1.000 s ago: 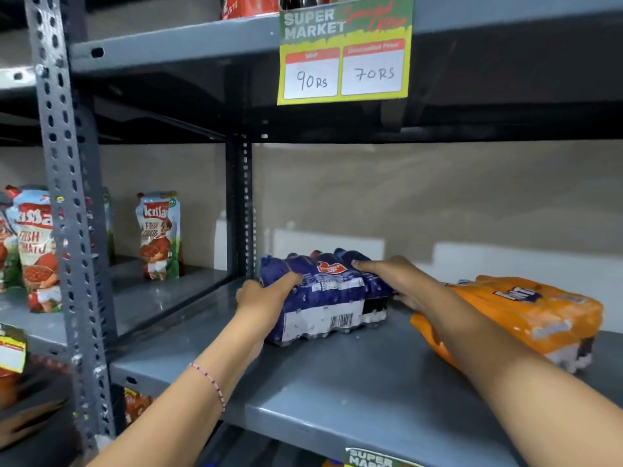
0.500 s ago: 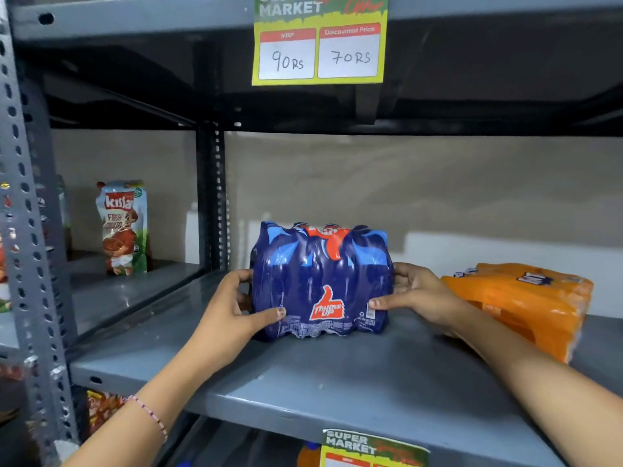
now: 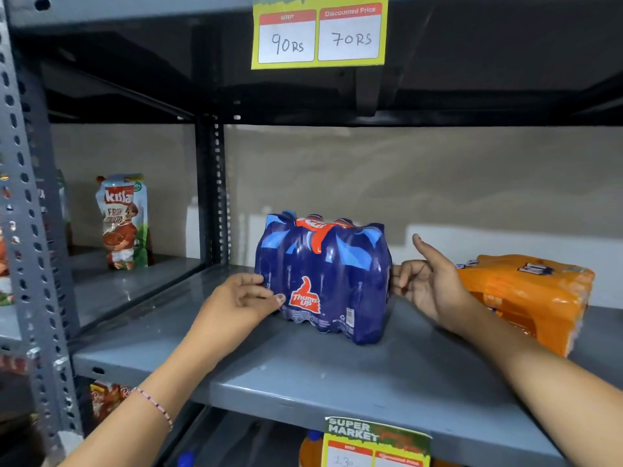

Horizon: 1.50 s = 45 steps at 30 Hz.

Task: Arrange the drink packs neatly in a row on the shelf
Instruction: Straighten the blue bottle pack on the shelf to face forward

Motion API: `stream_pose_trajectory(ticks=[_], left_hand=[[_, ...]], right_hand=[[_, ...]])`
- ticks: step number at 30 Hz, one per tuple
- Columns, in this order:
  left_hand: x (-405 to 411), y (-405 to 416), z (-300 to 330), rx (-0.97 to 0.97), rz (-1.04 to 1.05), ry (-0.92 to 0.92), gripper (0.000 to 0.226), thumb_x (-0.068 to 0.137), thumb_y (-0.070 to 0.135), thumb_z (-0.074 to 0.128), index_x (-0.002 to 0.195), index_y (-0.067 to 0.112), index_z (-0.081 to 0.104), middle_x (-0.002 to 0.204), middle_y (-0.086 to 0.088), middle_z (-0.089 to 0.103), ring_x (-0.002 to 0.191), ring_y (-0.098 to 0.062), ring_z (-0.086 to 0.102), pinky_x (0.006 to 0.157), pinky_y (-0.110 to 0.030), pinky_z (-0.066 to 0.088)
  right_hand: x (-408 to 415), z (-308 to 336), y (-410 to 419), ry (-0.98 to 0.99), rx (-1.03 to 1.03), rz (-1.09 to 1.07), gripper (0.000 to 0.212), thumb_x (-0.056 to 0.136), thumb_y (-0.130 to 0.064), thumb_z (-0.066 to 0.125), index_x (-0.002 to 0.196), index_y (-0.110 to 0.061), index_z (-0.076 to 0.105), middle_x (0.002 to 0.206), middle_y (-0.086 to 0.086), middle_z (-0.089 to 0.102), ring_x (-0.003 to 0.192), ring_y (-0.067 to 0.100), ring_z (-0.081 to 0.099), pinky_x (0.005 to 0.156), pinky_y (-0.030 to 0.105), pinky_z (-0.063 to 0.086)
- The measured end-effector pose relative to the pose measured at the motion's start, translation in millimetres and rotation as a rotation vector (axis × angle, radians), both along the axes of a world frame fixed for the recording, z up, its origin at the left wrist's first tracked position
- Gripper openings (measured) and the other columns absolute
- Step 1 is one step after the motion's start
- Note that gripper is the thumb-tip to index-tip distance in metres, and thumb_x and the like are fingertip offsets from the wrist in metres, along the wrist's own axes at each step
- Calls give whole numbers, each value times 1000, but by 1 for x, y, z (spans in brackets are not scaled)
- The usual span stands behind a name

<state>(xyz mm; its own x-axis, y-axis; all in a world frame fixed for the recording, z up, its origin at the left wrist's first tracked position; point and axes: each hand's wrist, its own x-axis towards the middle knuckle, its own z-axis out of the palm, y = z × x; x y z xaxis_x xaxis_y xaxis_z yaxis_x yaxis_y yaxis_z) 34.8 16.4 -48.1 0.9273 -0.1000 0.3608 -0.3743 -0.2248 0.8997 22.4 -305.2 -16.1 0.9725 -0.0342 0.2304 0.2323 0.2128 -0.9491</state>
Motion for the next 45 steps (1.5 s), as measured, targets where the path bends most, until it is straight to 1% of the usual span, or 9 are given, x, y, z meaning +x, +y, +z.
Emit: stream_pose_trajectory(ticks=[4,7,12,17,23,26,28,35,45], left_hand=[[-6,-3,-1,-39,-381,53,128,46,59,93,154,25,31,140,21,55,127,4,58,102,-18,45],[-5,0,-4,-19,-399,-41,140,41,69,89,158,35,21,142,31,46,138,10,43,112,-23,37],[-6,2,-1,-126,-221,-151,120,48,45,94,151,43,31,143,29,52,135,11,47,109,-22,39],[2,10,0,-328,29,-185,80,57,8,94,125,25,58,110,4,74,99,-12,69,86,-23,52],[10,7,-1,-272,134,-130,11,99,5,57,95,8,67,79,-1,71,77,-17,63,71,-20,54],[7,5,3,-236,82,-41,37,101,40,51,101,5,63,92,-1,73,87,-16,66,86,-36,51],[1,3,7,-139,73,-26,44,96,54,53,102,12,63,95,6,74,86,-5,69,74,-25,52],[-8,16,4,64,49,-77,38,91,51,64,114,22,62,108,10,74,97,-8,71,78,-26,55],[-17,38,-4,-188,-185,-98,33,84,40,68,109,20,62,104,12,79,95,-10,77,71,-22,60]], right_hand=[[-10,2,-1,54,97,106,76,90,-59,48,40,-1,52,83,32,72,66,37,70,71,38,56],[-20,7,9,156,24,259,78,88,-63,43,44,0,57,89,30,76,68,37,75,75,43,59],[-21,5,30,192,-132,362,77,85,-65,40,68,2,72,96,30,76,77,38,76,78,46,58],[-7,3,15,-10,-116,-185,51,89,-50,55,73,-4,70,75,17,72,55,20,65,56,29,55],[5,-12,7,58,-397,-165,55,75,-42,80,119,-12,63,116,5,73,107,19,68,83,37,51],[3,-13,15,104,-575,-59,72,66,-37,87,128,-10,62,115,3,76,98,12,75,82,28,59],[-4,-7,21,62,-753,-121,56,74,-32,85,123,-17,63,110,-1,77,88,12,76,68,20,58],[-47,0,37,-47,-955,-216,46,64,-44,90,101,-23,72,84,-6,82,69,20,77,63,32,62],[-85,-5,58,-241,-868,-117,33,61,-42,86,91,-37,73,93,-28,78,91,0,75,67,17,58]])
